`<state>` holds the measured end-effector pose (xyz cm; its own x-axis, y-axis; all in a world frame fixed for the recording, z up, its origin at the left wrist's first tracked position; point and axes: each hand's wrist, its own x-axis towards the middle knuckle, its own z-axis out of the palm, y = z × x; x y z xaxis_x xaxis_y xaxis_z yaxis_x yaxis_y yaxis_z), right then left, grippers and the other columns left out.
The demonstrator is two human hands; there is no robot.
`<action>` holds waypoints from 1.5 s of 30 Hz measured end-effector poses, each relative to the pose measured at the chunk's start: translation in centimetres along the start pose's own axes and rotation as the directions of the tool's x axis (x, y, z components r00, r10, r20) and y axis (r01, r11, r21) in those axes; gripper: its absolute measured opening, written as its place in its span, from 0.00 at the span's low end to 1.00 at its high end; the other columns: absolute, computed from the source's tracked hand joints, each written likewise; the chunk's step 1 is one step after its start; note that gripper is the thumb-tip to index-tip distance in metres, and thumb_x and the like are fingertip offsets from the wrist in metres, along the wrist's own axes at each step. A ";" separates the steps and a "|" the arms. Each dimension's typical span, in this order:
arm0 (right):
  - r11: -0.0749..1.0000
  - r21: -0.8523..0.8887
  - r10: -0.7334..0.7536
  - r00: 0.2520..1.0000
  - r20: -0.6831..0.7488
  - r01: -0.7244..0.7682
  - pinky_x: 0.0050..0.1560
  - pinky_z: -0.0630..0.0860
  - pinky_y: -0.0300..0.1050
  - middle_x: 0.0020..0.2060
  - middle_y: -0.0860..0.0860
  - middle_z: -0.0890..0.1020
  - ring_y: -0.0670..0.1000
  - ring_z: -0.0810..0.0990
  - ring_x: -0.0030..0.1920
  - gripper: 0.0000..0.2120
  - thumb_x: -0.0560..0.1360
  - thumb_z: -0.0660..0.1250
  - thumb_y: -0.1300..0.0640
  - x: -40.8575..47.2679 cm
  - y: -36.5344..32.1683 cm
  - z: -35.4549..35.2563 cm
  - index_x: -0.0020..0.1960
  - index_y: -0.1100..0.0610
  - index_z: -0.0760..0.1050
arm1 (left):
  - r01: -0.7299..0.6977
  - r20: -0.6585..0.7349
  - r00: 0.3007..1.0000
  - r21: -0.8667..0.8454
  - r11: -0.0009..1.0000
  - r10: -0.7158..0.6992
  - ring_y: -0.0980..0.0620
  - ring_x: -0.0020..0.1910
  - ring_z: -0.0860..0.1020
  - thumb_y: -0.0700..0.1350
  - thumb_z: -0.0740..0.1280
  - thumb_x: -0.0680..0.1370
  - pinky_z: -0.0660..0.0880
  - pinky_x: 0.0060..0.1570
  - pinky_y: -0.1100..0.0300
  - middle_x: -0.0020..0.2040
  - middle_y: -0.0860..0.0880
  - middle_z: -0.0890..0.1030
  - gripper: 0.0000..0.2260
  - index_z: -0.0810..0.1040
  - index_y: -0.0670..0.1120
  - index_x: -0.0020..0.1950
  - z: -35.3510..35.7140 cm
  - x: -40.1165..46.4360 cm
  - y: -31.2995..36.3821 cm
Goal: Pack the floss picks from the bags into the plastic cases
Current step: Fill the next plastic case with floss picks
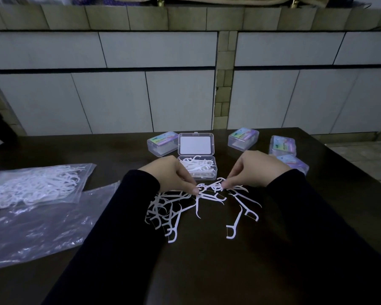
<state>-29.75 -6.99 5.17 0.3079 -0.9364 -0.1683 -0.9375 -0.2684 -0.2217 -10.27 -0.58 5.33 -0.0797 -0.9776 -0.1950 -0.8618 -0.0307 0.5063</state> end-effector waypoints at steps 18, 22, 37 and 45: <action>0.980 -0.178 -0.073 0.993 0.094 0.089 0.65 0.68 0.56 0.47 0.48 0.80 0.49 0.77 0.52 0.04 0.77 0.67 0.51 -0.6 -1.5 1.2 0.49 0.50 0.77 | 0.014 0.022 1.000 0.085 0.996 -0.016 0.59 0.40 0.78 0.52 0.74 0.72 0.70 0.38 0.67 0.37 0.58 0.82 0.03 0.84 0.54 0.40 -0.5 -0.5 0.4; 0.973 -0.201 -0.107 0.993 0.047 0.114 0.65 0.65 0.55 0.45 0.46 0.80 0.49 0.76 0.53 0.04 0.76 0.68 0.51 -1.0 -1.5 0.7 0.50 0.48 0.76 | 0.011 -0.059 0.998 0.039 0.999 -0.009 0.60 0.41 0.78 0.54 0.73 0.72 0.72 0.41 0.67 0.38 0.59 0.82 0.06 0.84 0.53 0.42 -0.8 -0.8 -0.1; 0.986 -0.066 -0.166 0.962 -0.214 0.156 0.62 0.65 0.50 0.54 0.47 0.79 0.50 0.72 0.56 0.10 0.79 0.62 0.48 -1.3 -1.6 -1.0 0.59 0.47 0.75 | -0.152 -0.509 0.856 -0.085 0.985 0.089 0.60 0.33 0.73 0.50 0.70 0.76 0.67 0.34 0.68 0.36 0.57 0.78 0.06 0.79 0.54 0.39 -0.3 0.6 -0.7; 0.959 -0.228 -0.258 0.860 -0.439 0.171 0.58 0.61 0.53 0.48 0.47 0.81 0.51 0.76 0.52 0.06 0.79 0.64 0.53 1.1 -3.7 1.5 0.55 0.48 0.76 | -0.136 -0.578 0.816 -0.147 0.980 0.027 0.61 0.34 0.73 0.48 0.69 0.76 0.67 0.36 0.66 0.38 0.58 0.80 0.06 0.79 0.54 0.39 -0.3 0.5 -1.0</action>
<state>-25.76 -6.70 4.38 0.4352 -0.8359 0.3345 -0.8831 -0.4686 -0.0221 -9.27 -1.07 4.94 0.2014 -0.9188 0.3396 -0.7601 0.0720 0.6458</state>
